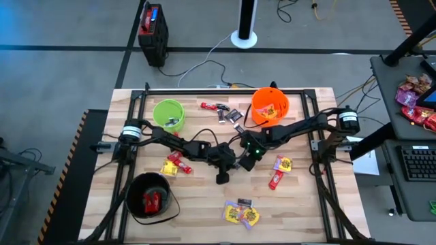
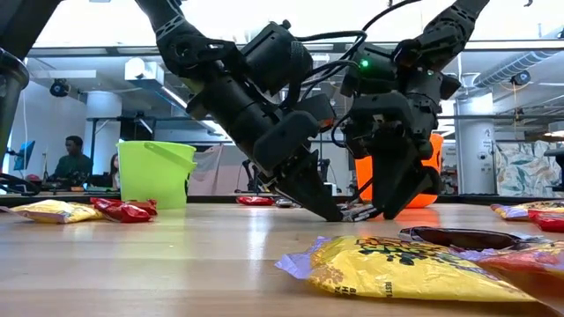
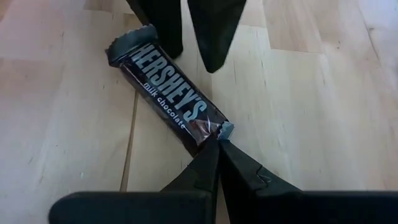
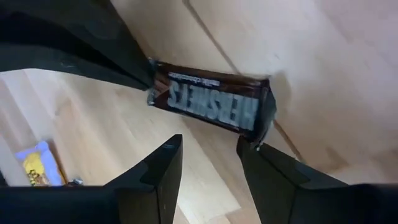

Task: Sort candy by brand, put in halloween buckets
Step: Put the brown candy into the green bucket

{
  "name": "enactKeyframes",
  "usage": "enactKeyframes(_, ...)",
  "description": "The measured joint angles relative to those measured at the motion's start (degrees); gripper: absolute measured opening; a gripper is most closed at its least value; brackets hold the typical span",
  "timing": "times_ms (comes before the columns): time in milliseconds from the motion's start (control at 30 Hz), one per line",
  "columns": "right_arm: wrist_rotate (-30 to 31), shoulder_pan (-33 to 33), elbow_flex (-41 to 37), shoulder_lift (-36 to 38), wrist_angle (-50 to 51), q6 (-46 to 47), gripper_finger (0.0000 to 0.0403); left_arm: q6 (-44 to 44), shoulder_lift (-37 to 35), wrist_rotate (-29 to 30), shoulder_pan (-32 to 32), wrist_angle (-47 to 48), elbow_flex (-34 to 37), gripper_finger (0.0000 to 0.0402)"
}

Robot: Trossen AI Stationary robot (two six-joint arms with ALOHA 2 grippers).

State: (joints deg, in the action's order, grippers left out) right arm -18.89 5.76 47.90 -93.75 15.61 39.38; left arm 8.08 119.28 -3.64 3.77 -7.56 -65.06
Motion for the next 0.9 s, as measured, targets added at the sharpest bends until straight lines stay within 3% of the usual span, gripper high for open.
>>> enactKeyframes(400,2.7,0.3,0.1,5.8,7.1,-1.0,0.0190,0.2,0.0,0.1,0.0,0.9,0.1,0.0000)
enactKeyframes(600,4.9,0.9,0.1,4.3,4.7,-1.8,0.0205,0.0,0.0,0.0,0.0,0.9,0.1,0.0000)
enactKeyframes(900,-0.1,1.3,0.2,-0.3,-3.3,-1.9,0.0208,0.1,0.0,0.0,0.0,0.6,0.2,0.0000)
